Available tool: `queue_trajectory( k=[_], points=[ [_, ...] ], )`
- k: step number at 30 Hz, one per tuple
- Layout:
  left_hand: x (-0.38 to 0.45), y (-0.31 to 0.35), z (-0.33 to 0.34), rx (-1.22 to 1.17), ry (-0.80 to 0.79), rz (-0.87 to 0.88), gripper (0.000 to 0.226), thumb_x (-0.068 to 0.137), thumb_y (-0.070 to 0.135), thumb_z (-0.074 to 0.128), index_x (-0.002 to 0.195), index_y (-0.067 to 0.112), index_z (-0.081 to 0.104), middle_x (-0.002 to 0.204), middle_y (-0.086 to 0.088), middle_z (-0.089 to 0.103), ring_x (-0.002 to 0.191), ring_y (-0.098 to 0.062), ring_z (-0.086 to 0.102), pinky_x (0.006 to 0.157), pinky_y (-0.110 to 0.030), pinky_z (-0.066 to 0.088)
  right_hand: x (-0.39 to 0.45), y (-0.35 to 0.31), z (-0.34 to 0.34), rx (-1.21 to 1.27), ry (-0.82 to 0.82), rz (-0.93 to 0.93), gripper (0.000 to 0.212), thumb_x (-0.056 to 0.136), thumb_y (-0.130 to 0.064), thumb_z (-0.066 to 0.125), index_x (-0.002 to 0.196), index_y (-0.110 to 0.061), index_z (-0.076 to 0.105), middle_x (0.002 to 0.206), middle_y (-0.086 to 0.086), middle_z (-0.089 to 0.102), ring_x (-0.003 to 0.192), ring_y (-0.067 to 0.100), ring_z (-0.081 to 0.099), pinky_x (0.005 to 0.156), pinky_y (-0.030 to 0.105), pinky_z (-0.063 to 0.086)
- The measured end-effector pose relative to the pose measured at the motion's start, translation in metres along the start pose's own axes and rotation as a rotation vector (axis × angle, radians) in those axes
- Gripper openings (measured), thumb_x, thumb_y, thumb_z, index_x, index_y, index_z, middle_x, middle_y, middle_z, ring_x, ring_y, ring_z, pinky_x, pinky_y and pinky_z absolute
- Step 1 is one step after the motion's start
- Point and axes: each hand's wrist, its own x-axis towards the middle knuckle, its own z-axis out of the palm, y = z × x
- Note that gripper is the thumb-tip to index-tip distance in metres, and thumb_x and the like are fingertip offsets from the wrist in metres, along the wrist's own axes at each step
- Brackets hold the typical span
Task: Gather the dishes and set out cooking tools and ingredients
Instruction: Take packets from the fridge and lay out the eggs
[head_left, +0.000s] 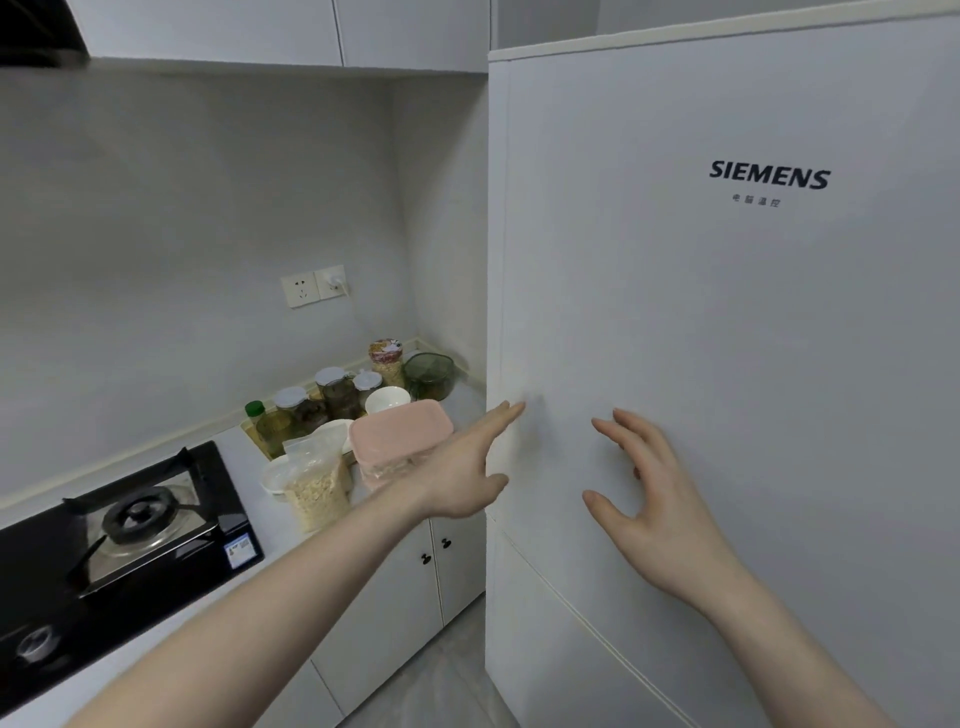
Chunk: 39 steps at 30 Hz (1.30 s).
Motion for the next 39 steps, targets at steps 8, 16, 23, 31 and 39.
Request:
queue_trajectory(
  k=[8, 16, 23, 31, 39],
  points=[
    [-0.131, -0.058, -0.025, 0.101, 0.167, -0.146, 0.082, 0.092, 0.019, 0.060, 0.157, 0.045, 0.018, 0.166, 0.019, 0.008, 0.153, -0.007, 0.011, 0.119, -0.020, 0.013, 0.003, -0.040, 0.051, 0.047, -0.148, -0.052, 0.065, 0.090, -0.027, 0.069, 0.144, -0.049, 0.040, 0.154, -0.033, 0.021, 0.143, -0.005, 0.030, 0.116, 0.037, 0.039],
    [-0.308, -0.107, -0.074, 0.152, 0.384, -0.413, 0.069, 0.094, 0.027, 0.061, 0.153, 0.045, 0.028, 0.164, 0.027, 0.008, 0.151, -0.001, 0.013, 0.118, -0.018, 0.016, -0.009, -0.157, 0.174, 0.149, -0.451, -0.252, 0.065, 0.089, -0.025, 0.071, 0.142, -0.048, 0.041, 0.152, -0.036, 0.022, 0.143, -0.011, 0.024, 0.116, 0.026, 0.032],
    [-0.503, -0.136, -0.103, 0.176, 0.557, -0.675, 0.064, 0.093, 0.028, 0.063, 0.147, 0.048, 0.037, 0.158, 0.036, 0.013, 0.145, 0.005, 0.025, 0.113, -0.011, 0.020, -0.056, -0.282, 0.288, 0.250, -0.689, -0.434, 0.062, 0.091, -0.033, 0.070, 0.141, -0.054, 0.039, 0.152, -0.039, 0.019, 0.141, -0.011, 0.029, 0.117, 0.032, 0.035],
    [-0.689, -0.141, -0.111, 0.153, 0.743, -0.970, 0.058, 0.090, 0.027, 0.065, 0.139, 0.049, 0.044, 0.155, 0.039, 0.016, 0.141, 0.012, 0.024, 0.103, 0.001, 0.019, -0.132, -0.414, 0.399, 0.332, -0.939, -0.632, 0.060, 0.092, -0.037, 0.067, 0.141, -0.056, 0.038, 0.151, -0.042, 0.018, 0.139, -0.013, 0.029, 0.114, 0.024, 0.036],
    [-0.806, -0.156, -0.115, 0.174, 0.918, -1.208, 0.058, 0.086, 0.030, 0.066, 0.133, 0.056, 0.044, 0.155, 0.034, 0.021, 0.141, 0.009, 0.029, 0.112, -0.014, 0.023, -0.172, -0.516, 0.494, 0.364, -1.136, -0.802, 0.059, 0.091, -0.040, 0.066, 0.141, -0.055, 0.039, 0.149, -0.043, 0.021, 0.139, -0.013, 0.029, 0.118, 0.029, 0.033]
  ],
)
